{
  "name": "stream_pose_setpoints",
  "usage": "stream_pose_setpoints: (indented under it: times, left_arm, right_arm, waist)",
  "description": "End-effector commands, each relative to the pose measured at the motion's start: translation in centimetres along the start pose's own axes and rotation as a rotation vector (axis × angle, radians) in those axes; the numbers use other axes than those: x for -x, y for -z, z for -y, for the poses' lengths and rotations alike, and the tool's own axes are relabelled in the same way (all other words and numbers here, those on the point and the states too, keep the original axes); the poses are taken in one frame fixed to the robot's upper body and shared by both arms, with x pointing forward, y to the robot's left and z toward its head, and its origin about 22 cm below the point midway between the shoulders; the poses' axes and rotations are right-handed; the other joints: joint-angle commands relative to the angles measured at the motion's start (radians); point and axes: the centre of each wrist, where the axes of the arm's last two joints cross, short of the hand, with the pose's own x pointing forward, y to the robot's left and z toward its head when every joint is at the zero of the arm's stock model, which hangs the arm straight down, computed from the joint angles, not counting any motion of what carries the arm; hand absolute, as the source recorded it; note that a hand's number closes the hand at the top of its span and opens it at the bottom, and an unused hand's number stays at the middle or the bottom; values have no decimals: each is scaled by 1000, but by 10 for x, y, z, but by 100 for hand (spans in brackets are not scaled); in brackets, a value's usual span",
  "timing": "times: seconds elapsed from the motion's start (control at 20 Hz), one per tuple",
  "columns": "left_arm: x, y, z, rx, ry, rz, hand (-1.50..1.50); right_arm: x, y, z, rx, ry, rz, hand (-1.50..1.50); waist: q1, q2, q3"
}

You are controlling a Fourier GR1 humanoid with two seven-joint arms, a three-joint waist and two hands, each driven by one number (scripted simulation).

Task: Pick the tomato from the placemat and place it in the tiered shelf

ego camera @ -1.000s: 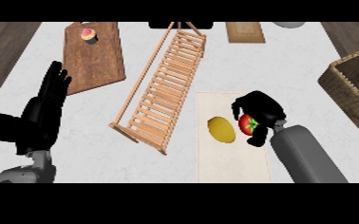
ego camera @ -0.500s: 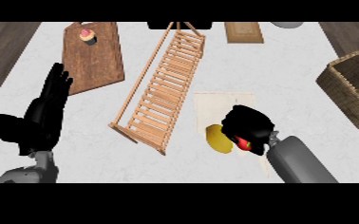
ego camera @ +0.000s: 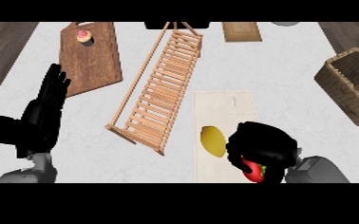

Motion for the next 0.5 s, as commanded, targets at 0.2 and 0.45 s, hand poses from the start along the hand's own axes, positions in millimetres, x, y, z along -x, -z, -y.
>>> stream_pose_setpoints:
  times: [0.2,0.45]
  left_arm:
    - [-4,-5,-5,-2,3,-1,0]
    - [13,-4,0,-1,-5,7,0]
  right_arm:
    - [-28,-46,62,269,255,40,150]
    - [-36,-75,121,452,232,-44,150]
  waist:
    - [-3,-1,0]
    - [9,5,0]
